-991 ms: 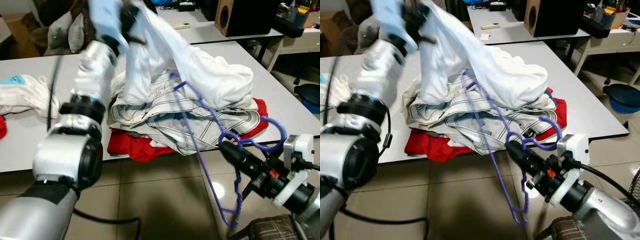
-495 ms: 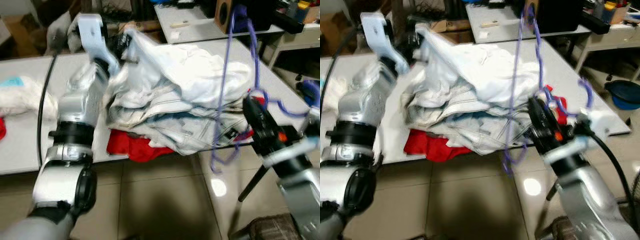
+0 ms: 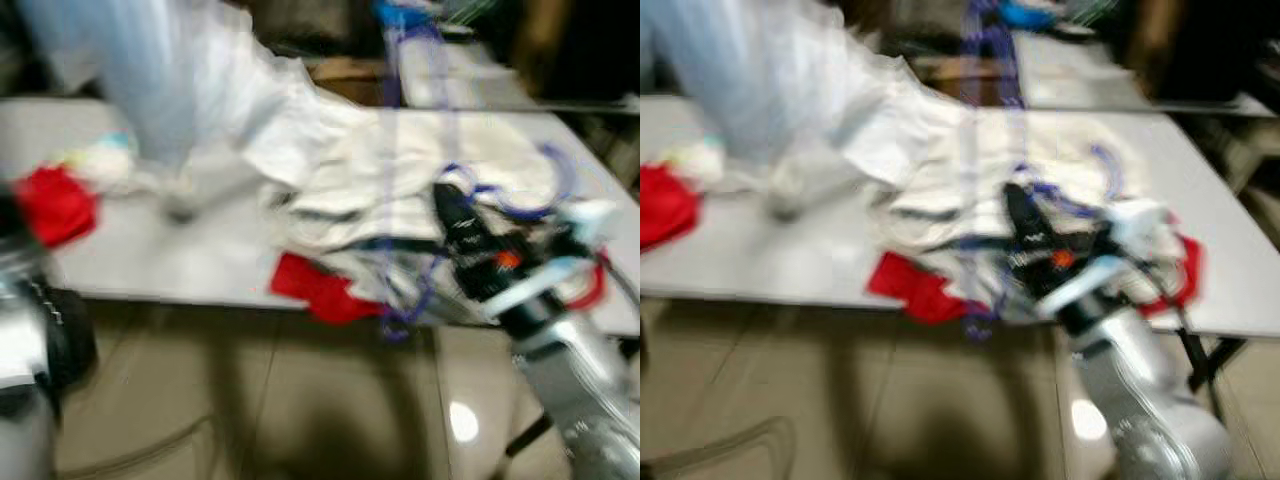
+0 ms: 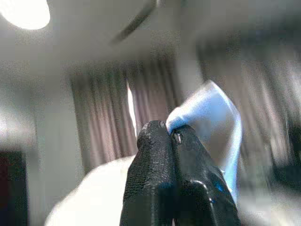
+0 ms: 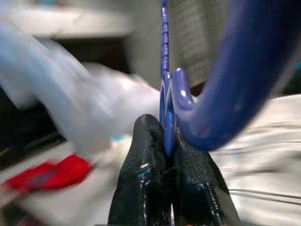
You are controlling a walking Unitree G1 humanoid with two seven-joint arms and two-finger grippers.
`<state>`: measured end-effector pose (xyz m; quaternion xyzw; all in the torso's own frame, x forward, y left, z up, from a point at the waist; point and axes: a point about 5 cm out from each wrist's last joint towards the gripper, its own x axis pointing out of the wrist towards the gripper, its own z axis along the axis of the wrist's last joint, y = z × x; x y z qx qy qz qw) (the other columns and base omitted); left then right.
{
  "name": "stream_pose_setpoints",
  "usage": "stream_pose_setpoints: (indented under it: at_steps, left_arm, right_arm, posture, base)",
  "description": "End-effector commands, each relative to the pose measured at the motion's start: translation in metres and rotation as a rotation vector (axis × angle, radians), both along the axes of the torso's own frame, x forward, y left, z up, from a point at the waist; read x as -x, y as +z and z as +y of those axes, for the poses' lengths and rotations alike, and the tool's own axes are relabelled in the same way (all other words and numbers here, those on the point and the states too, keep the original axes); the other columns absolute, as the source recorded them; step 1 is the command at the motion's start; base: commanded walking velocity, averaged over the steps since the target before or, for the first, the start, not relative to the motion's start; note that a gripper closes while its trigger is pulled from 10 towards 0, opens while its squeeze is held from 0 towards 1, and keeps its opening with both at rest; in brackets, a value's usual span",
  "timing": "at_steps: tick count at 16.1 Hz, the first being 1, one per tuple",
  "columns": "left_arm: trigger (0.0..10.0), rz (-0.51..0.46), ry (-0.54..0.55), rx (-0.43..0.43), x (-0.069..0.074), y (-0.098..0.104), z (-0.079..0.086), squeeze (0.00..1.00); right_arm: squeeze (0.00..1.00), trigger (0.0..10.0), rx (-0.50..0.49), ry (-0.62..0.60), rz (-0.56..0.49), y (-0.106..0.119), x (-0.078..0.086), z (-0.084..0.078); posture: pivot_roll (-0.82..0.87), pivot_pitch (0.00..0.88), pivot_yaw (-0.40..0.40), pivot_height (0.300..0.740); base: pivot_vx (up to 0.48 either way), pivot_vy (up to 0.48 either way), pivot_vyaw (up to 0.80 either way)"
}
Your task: Hang hanger
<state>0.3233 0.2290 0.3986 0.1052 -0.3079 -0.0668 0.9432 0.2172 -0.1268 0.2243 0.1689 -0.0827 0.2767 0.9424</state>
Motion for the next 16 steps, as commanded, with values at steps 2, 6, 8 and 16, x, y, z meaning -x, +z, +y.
stream_pose_setpoints:
  at_steps: [2, 6, 8, 16]
  left_arm:
    - [10.0, 0.07, -0.126, 0.052, 0.004, -0.012, -0.021, 0.0]
    - [10.0, 0.254, -0.323, 0.1, 0.023, -0.057, -0.054, 0.0]
    - [10.0, 0.557, -0.389, -0.091, 0.034, -0.102, -0.061, 0.0]
    - [10.0, 1.357, -0.22, -0.381, 0.098, -0.278, -0.033, 0.0]
  right_arm:
    - [0.0, 10.0, 0.019, 0.047, -0.004, 0.0, 0.001, 0.003]
    - [0.0, 10.0, 0.017, 0.13, 0.004, -0.002, 0.005, 0.008]
    - [0.0, 10.0, 0.022, 0.147, 0.009, -0.004, 0.006, 0.009]
    - [0.0, 10.0, 0.05, 0.212, 0.063, -0.017, 0.014, 0.012]
  posture:
    - [0.07, 0.0, -0.006, 0.74]
    - [0.07, 0.0, -0.016, 0.74]
    - [0.08, 0.0, -0.02, 0.74]
    - [0.07, 0.0, -0.005, 0.74]
  base:
    - [0.0, 0.0, 0.79]
    - [0.0, 0.0, 0.79]
    - [0.0, 0.0, 0.79]
    - [0.0, 0.0, 0.79]
